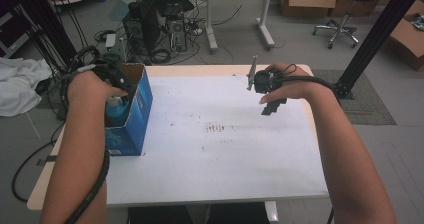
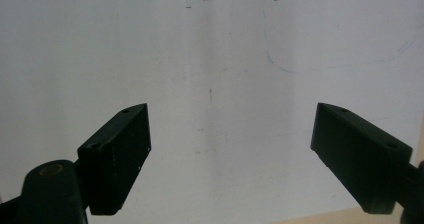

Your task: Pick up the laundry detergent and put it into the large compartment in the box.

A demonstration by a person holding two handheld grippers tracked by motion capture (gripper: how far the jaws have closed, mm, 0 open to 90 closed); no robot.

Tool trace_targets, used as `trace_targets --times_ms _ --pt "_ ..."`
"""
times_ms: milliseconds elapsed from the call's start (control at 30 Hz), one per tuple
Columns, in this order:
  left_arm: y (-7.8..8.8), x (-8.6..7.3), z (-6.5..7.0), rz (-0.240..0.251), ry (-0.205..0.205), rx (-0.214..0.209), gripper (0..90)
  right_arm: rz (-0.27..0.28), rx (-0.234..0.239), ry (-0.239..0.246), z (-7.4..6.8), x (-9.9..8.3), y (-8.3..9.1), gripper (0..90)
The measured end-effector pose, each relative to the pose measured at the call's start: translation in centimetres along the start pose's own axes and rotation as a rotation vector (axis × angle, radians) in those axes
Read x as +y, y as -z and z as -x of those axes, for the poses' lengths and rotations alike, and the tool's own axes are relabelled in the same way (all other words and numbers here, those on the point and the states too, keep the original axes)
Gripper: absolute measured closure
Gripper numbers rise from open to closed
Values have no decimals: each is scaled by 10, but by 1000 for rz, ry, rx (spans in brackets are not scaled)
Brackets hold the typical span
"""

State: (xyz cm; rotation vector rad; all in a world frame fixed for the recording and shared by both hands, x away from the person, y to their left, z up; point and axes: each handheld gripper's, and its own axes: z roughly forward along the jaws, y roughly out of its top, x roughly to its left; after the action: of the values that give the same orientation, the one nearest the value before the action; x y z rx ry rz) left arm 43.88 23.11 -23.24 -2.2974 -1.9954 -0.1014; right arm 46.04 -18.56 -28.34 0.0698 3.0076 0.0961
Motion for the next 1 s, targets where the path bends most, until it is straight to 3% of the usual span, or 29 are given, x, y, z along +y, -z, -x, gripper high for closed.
trace_targets --times_ms 300,667,1000 --pt "28 -3 6 53 -62 23 164 -4 -3 0 -2 1 4 163" --pt "41 -3 15 104 -130 3 122 -10 -6 -3 -3 0 6 163" --pt "52 -1 24 109 -180 8 45 -14 -2 -5 -2 0 6 163"
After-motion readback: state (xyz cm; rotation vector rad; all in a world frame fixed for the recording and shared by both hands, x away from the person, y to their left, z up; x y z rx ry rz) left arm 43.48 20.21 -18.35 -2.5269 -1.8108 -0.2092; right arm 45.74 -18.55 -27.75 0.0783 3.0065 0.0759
